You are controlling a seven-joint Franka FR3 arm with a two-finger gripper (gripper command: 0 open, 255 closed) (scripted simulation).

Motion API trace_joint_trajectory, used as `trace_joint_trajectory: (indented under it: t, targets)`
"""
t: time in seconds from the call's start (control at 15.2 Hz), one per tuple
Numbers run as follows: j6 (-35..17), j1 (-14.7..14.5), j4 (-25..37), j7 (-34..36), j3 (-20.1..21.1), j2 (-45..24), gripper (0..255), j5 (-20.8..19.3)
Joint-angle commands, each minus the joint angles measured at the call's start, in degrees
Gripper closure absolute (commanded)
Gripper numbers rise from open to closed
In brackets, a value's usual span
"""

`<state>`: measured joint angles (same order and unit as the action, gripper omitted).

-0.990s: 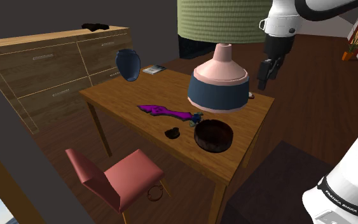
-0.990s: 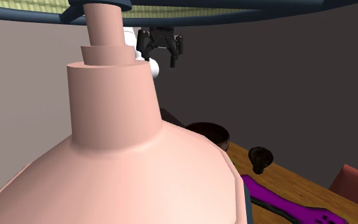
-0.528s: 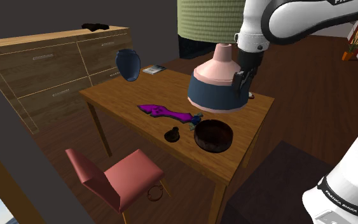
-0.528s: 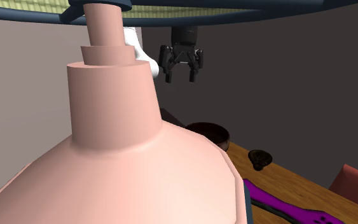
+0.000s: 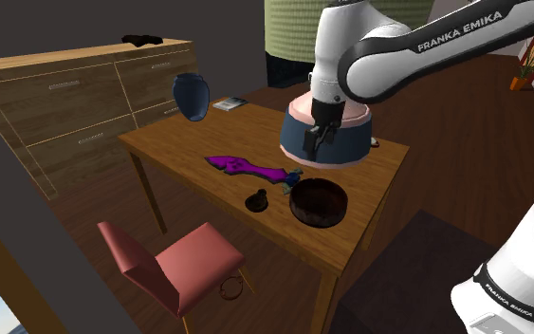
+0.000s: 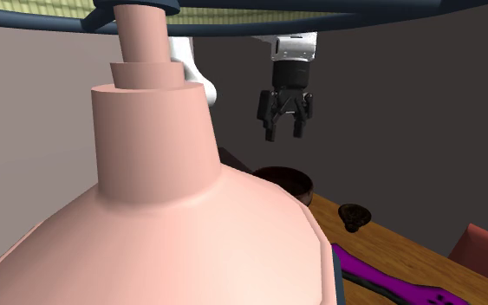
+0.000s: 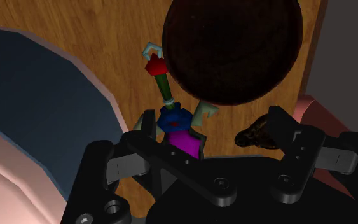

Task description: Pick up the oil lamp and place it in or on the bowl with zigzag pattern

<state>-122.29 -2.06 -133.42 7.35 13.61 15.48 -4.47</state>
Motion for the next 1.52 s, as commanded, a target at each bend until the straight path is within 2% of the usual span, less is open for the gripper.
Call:
trace_joint_trajectory:
  t: [0.0, 0.46, 0.92, 1.45]
  targets:
    - [-2.8, -0.1, 1.8, 1.8, 1.3, -4.1, 0, -1.4]
    - [-9.1, -1.3, 11.1, 8.7, 4.2, -18.6, 0, -9.2]
    - [-11.3, -4.9, 22.9, 14.6, 4.2, -32.4, 0, -17.6]
    - [-15.3, -5.2, 22.9, 16.2, 2.8, -36.6, 0, -20.1]
